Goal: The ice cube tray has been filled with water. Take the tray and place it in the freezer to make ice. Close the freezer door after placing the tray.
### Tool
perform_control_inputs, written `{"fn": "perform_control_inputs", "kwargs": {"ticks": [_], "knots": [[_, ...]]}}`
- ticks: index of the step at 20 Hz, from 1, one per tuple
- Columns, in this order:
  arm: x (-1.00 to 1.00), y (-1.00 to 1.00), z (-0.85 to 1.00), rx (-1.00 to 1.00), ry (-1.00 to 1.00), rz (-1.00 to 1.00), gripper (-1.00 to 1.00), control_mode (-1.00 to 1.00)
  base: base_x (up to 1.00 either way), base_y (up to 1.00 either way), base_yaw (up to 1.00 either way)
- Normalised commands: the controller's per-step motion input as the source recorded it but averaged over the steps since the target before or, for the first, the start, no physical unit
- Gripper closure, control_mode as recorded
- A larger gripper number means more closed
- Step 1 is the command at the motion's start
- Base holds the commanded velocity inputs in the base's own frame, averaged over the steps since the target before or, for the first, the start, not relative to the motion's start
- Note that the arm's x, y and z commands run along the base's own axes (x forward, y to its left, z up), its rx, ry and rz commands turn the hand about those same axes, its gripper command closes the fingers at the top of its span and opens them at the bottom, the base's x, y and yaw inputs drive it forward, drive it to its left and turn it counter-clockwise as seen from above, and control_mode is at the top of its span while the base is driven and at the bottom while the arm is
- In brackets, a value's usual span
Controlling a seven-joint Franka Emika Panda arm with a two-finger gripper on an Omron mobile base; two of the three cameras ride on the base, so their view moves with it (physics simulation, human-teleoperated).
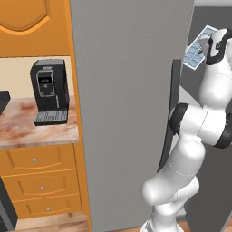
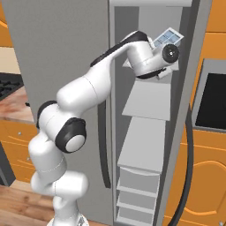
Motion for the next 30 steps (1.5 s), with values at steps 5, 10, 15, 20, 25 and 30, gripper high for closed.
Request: {"fn": "perform_control_inputs", "kwargs": {"ticks": [5, 10, 15, 20, 25, 30], "knots": [[0.06, 0.35, 0.07, 0.0, 0.0, -0.2, 1.0, -1.0, 0.0, 0.0, 0.0], [0.28, 0.33, 0.04, 0.0, 0.02, -0.2, 1.0, -1.0, 0.0, 0.0, 0.0], [0.43, 0.35, -0.03, 0.05, 0.01, -0.25, 1.0, -1.0, 0.0, 0.0, 0.0], [0.17, 0.21, -0.02, 0.15, 0.01, -0.26, 1.0, -1.0, 0.0, 0.0, 0.0], [0.12, 0.26, -0.01, 0.27, 0.08, -0.19, 1.0, -1.0, 0.0, 0.0, 0.0], [0.38, 0.37, -0.2, 0.36, 0.09, -0.11, 1.0, -1.0, 0.0, 0.0, 0.0]]}}
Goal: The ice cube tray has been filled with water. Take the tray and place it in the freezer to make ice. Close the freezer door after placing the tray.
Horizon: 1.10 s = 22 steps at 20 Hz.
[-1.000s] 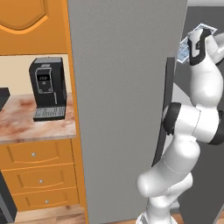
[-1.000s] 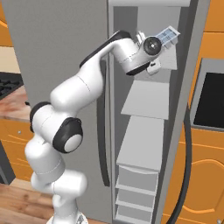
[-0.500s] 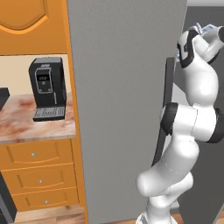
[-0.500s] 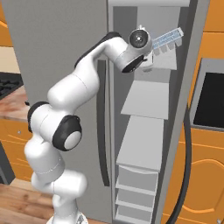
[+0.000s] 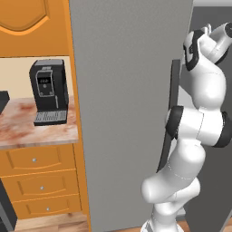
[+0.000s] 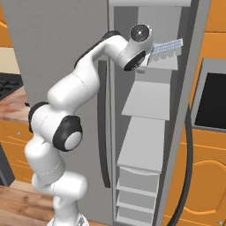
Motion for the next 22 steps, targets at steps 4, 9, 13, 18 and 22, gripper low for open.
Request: {"fn": "perform_control_inputs", "kwargs": {"ticks": [4, 9, 13, 18, 22], "knots": [[0.5, 0.32, -0.24, 0.4, 0.09, -0.05, 1.0, -1.0, 0.0, 0.0, 0.0], [0.81, 0.15, -0.32, 0.36, 0.0, 0.0, 1.0, -1.0, 0.0, 0.0, 0.0], [0.93, 0.0, -0.29, 0.16, 0.0, 0.0, 1.0, -1.0, 0.0, 0.0, 0.0], [0.33, 0.06, -0.02, 0.0, 0.0, 0.03, -1.0, -1.0, 0.0, 0.0, 0.0], [-0.93, 0.37, -0.09, -0.16, -0.14, 0.01, -1.0, -1.0, 0.0, 0.0, 0.0]]}}
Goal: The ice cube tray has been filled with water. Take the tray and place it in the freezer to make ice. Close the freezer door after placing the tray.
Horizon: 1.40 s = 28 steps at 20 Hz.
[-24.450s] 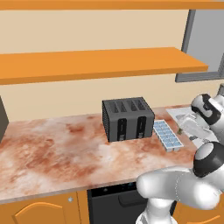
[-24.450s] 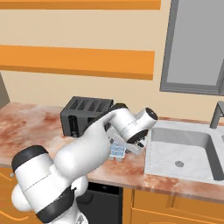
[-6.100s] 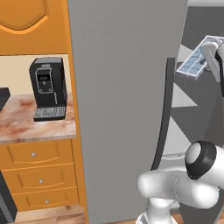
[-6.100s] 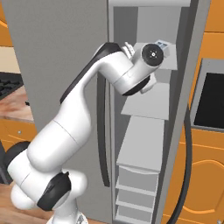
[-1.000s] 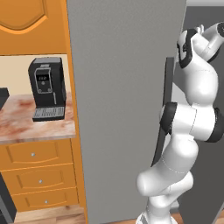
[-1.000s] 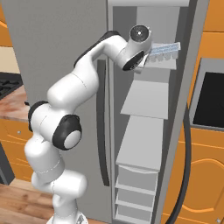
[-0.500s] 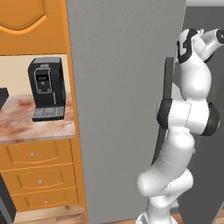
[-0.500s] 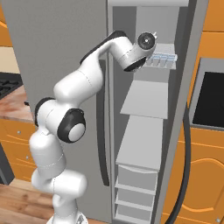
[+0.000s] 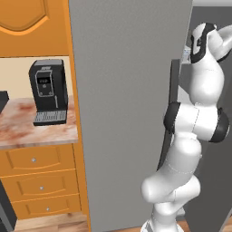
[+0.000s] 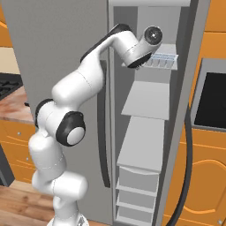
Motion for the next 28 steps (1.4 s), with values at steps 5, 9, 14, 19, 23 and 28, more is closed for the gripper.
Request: {"fn": "perform_control_inputs", "kwargs": {"ticks": [5, 9, 14, 19, 23, 28], "knots": [[-1.0, 0.24, -0.12, -0.23, -0.4, 0.0, -1.0, -1.0, 0.0, 0.0, 0.0], [-1.0, 0.63, -0.96, -0.23, -0.22, 0.0, -1.0, -1.0, 0.0, 0.0, 0.0], [-1.0, 0.15, -0.7, -0.08, 0.0, 0.0, -1.0, -1.0, 0.0, 0.0, 0.0], [-1.0, -0.22, 0.09, 0.0, 0.0, 0.0, -1.0, -1.0, 0.0, 0.0, 0.0], [-0.91, -0.01, 0.22, -0.02, 0.0, 0.0, -1.0, -1.0, 0.0, 0.0, 0.0], [-0.53, 0.0, 0.19, -0.07, 0.08, 0.0, -1.0, 1.0, -0.12, 0.0, 0.0]]}}
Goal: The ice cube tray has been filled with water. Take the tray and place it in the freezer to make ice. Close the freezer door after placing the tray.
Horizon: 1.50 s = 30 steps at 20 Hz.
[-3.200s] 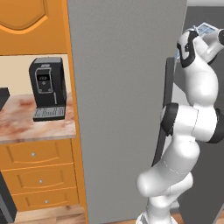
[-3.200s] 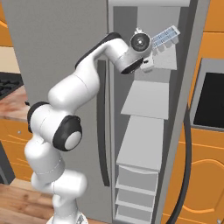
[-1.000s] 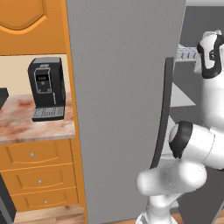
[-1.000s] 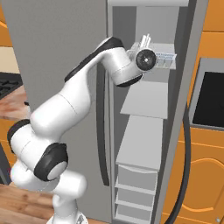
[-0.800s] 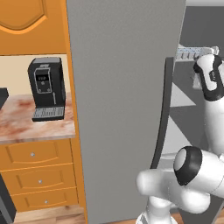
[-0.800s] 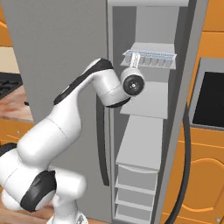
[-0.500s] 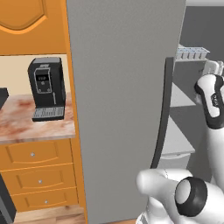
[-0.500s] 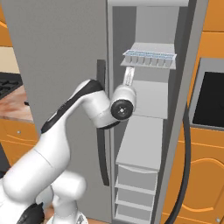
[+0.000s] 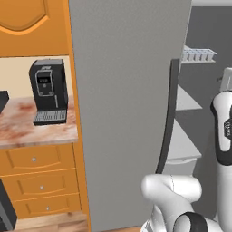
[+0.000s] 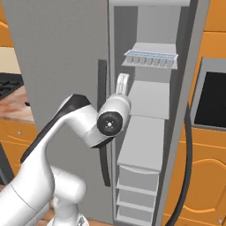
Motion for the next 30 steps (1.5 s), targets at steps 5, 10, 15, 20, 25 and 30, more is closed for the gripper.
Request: {"fn": "perform_control_inputs", "kwargs": {"ticks": [5, 10, 15, 20, 25, 30], "knots": [[0.0, 0.0, 0.0, 0.0, 0.0, 0.0, -1.0, 1.0, -0.67, 0.0, 0.0], [0.0, 0.0, 0.0, 0.0, 0.0, 0.0, -1.0, 1.0, -0.5, 0.0, 0.0], [0.0, 0.0, 0.0, 0.0, 0.0, 0.0, -1.0, 1.0, -0.12, -0.09, 0.0], [0.0, 0.0, 0.0, 0.0, 0.0, 0.0, -1.0, 1.0, -0.39, -0.34, -0.02], [0.0, 0.0, 0.0, 0.0, 0.0, 0.0, -1.0, 1.0, -0.71, -0.35, -0.06], [0.0, 0.0, 0.0, 0.0, 0.0, 0.0, -1.0, 1.0, -0.52, -0.2, -0.05]]}}
